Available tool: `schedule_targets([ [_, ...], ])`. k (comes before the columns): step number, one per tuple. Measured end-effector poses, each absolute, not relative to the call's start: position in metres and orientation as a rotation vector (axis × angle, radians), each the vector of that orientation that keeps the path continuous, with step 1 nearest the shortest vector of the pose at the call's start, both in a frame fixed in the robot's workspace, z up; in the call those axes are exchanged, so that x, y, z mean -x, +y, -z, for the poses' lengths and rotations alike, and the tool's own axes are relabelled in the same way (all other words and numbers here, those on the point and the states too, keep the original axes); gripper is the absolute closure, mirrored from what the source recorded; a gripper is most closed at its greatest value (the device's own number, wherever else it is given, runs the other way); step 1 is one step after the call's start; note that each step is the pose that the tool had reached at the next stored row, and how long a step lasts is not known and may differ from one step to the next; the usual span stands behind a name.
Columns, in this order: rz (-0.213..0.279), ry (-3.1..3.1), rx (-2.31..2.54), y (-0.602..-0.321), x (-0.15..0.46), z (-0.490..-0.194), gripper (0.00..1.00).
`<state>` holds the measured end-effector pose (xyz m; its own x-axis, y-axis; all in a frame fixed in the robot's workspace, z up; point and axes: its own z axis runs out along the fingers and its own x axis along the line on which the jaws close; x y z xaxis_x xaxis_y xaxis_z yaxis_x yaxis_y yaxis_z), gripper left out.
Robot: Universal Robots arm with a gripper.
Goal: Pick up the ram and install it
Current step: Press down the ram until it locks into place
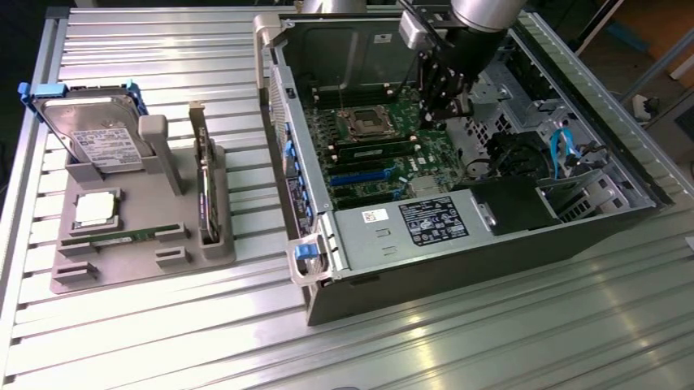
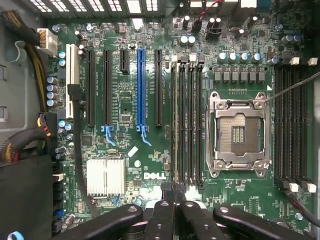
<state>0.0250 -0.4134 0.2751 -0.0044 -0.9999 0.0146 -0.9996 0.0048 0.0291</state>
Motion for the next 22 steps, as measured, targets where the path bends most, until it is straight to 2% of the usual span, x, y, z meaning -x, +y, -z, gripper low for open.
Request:
schedule_targets([
  [13,0.016,-2.205,-2.195,-0.413,-0.025,-0.248,0.89],
  [22,0.016,-2.205,-2.194,-0.413,-0.027,-0.247,0.89],
])
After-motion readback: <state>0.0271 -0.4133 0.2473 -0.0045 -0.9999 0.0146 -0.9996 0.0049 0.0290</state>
